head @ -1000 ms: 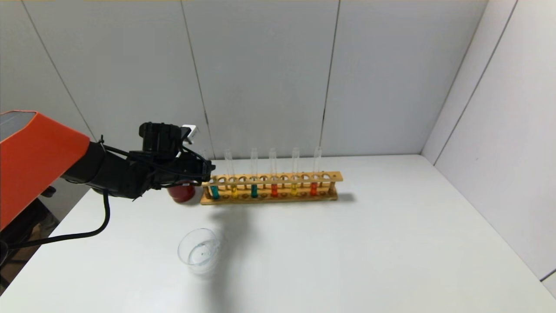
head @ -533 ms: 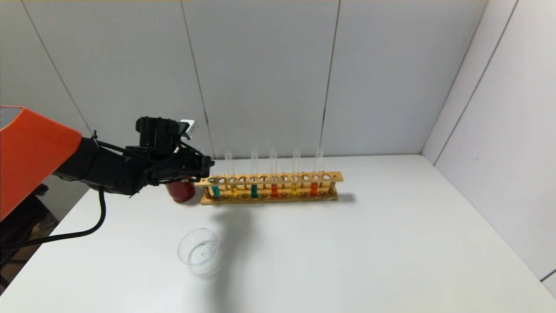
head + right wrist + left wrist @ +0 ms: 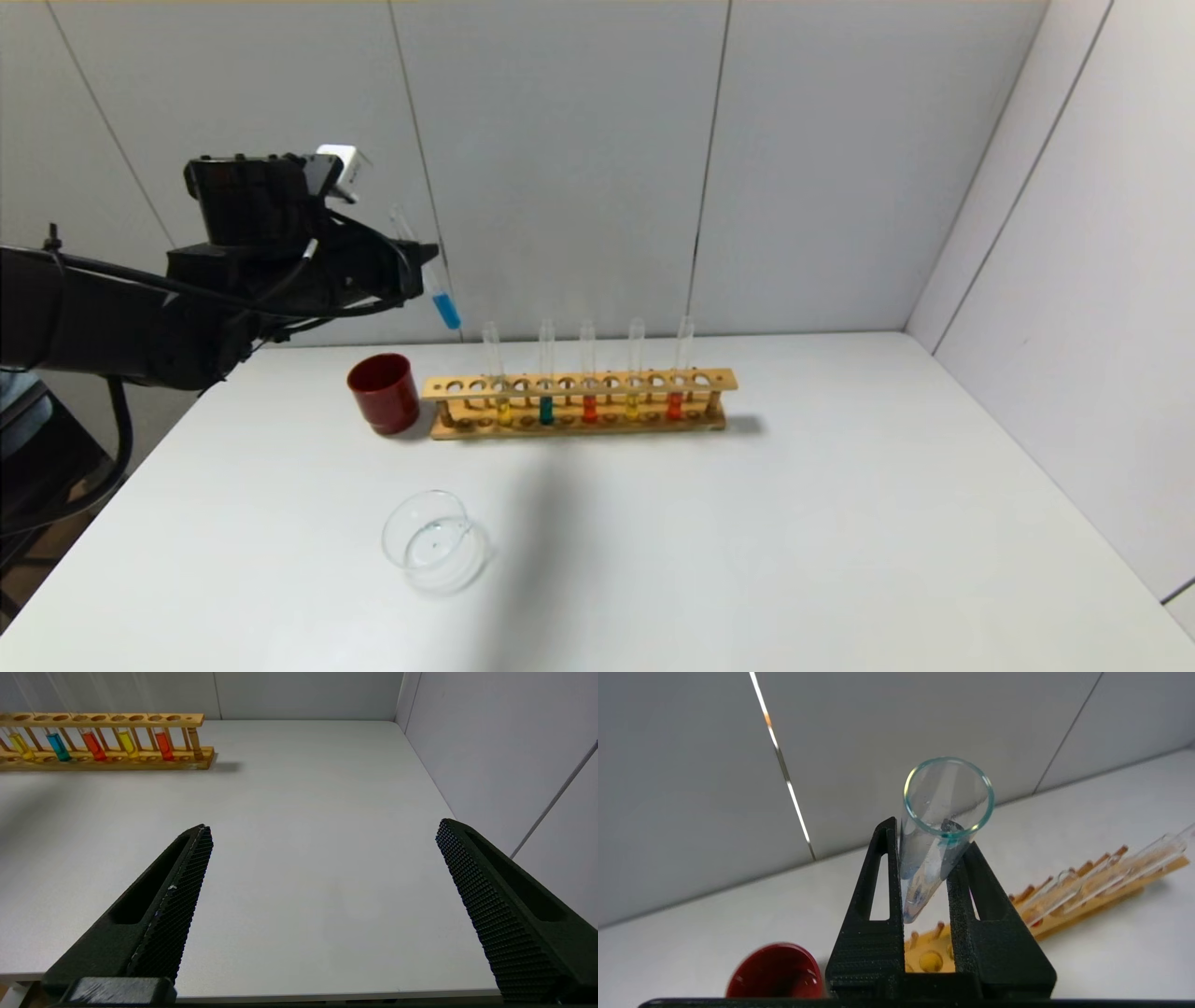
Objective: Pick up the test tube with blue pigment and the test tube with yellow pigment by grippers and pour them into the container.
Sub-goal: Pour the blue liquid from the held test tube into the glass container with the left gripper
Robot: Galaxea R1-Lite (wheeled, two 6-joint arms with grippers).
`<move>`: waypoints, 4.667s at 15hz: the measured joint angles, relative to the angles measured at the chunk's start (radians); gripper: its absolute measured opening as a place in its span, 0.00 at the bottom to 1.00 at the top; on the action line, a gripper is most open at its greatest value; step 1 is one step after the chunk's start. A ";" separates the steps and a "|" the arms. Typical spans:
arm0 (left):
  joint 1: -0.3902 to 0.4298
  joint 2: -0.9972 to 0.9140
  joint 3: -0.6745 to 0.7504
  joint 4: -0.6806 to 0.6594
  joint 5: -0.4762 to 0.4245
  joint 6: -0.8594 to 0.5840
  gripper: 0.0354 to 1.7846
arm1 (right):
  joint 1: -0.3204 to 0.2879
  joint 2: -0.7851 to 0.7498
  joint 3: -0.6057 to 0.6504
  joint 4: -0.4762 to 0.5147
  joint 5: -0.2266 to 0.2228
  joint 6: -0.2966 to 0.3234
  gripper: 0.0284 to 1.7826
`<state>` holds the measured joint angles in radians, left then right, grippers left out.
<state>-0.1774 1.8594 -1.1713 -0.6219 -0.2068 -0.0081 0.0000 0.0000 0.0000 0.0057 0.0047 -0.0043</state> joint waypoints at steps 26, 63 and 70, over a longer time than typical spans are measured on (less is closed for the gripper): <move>0.245 -0.448 0.545 0.358 -0.198 1.069 0.16 | 0.000 0.000 0.000 0.000 0.000 0.000 0.98; 0.038 -0.059 0.465 0.233 0.137 1.898 0.16 | 0.000 0.000 0.000 0.000 0.000 0.000 0.98; 0.006 -0.023 0.429 0.235 0.163 1.946 0.16 | 0.000 0.000 0.000 0.000 0.000 0.000 0.98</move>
<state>-0.1711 1.8368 -0.7423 -0.3868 -0.0436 1.9383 0.0000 0.0000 0.0000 0.0057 0.0051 -0.0043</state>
